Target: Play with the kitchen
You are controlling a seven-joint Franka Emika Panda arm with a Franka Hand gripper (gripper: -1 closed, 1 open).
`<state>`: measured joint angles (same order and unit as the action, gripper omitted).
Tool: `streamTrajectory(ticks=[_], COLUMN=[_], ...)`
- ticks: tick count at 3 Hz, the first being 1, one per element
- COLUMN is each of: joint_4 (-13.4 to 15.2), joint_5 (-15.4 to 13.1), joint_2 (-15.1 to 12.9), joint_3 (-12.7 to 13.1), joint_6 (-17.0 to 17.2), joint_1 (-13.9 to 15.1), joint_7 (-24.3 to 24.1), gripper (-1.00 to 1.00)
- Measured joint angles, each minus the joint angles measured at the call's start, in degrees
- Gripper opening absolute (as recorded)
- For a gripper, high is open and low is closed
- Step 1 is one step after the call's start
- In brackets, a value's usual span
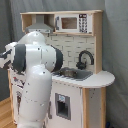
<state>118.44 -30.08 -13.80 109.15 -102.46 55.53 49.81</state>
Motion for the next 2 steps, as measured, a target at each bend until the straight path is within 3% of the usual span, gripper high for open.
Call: streamTrajectory(ticks=[1,2], joint_4=[0.07,2.17], joint_5=[0.0,0.0], joint_2=[2.72,4.18], joint_3=[-3.07,-4.22], joint_6=[-4.31,-9.61], joint_1=[-0.02,-0.02], joint_7=[-0.01,0.07], gripper=[1.0,1.0])
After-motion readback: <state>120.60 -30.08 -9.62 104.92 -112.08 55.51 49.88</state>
